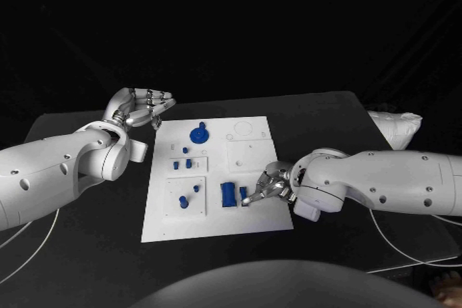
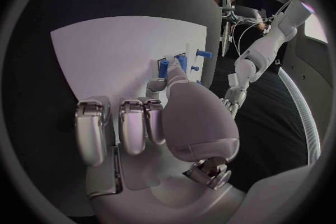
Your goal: Assemble the parts on the task board
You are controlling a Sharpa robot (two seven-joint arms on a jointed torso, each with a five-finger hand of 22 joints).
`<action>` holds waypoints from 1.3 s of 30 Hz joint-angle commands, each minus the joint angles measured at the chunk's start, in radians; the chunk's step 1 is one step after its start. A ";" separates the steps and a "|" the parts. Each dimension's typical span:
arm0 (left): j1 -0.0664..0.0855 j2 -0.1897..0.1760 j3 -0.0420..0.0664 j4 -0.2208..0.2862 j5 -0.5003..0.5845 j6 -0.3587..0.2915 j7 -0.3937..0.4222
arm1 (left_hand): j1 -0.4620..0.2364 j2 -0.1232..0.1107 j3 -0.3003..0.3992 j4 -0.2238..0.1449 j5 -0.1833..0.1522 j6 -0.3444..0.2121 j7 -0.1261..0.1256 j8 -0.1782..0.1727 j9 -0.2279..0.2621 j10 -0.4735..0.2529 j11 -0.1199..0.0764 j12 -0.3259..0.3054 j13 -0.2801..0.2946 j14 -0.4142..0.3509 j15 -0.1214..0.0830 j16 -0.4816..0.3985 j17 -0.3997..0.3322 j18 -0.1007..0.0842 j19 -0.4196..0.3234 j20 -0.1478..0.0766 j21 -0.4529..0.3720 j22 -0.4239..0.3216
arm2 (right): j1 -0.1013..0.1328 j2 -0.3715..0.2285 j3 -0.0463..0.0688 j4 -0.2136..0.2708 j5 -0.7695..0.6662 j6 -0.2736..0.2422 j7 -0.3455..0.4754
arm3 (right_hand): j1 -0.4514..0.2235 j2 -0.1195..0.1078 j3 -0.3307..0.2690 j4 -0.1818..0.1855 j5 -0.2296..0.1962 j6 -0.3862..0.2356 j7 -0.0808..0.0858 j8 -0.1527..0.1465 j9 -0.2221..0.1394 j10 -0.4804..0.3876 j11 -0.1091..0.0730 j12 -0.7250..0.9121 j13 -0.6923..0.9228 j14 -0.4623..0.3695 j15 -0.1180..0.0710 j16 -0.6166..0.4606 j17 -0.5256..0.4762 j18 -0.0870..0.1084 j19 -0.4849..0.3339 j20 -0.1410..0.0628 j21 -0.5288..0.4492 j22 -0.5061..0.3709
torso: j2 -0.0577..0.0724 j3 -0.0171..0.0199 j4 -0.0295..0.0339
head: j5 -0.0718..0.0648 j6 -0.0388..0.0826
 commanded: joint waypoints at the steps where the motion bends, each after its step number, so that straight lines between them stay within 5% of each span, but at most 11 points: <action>1: 0.000 0.002 0.001 0.002 -0.002 0.013 0.006 | 0.001 0.010 -0.004 0.001 0.005 -0.008 0.001 -0.004 -0.001 -0.004 0.001 -0.004 0.001 0.000 0.001 -0.005 0.000 0.008 0.006 -0.003 -0.005 -0.001 | -0.001 0.003 0.000 -0.001 -0.030 0.001 -0.017 | 0.009 0.008 0.001 -0.004 -0.006 0.010 0.000 0.007 0.002 0.105 -0.006 0.000 0.263 0.104 -0.007 0.004 0.263 -0.014 0.105 -0.004 0.004 0.263 | -0.001 -0.0002 -0.0003 | 0.000 0.000; 27: 0.000 0.004 0.001 0.001 -0.002 0.015 0.007 | 0.001 0.010 -0.004 0.001 0.005 -0.008 0.001 -0.004 -0.001 -0.004 0.001 -0.004 0.001 0.000 0.001 -0.005 0.000 0.008 0.006 -0.003 -0.005 -0.001 | -0.002 0.027 0.000 -0.019 -0.099 0.010 -0.044 | 0.029 0.016 0.005 -0.014 -0.006 0.012 -0.001 0.006 0.007 0.105 -0.007 0.000 0.263 0.104 -0.008 0.004 0.263 -0.014 0.105 -0.005 0.004 0.263 | 0.000 0.0006 -0.0001 | -0.003 0.000; 39: 0.000 0.001 0.001 0.002 -0.002 0.013 0.007 | 0.001 0.010 -0.004 0.001 0.005 -0.008 0.001 -0.004 -0.001 -0.004 0.001 -0.004 0.001 0.000 0.001 -0.005 0.000 0.008 0.006 -0.003 -0.005 -0.001 | -0.002 0.011 0.000 -0.002 -0.074 -0.064 0.022 | 0.029 0.017 0.005 -0.014 -0.006 0.020 -0.001 0.016 0.011 0.105 -0.007 0.000 0.263 0.104 -0.008 0.004 0.263 -0.014 0.105 -0.005 0.004 0.263 | 0.000 0.0004 -0.0001 | 0.001 0.000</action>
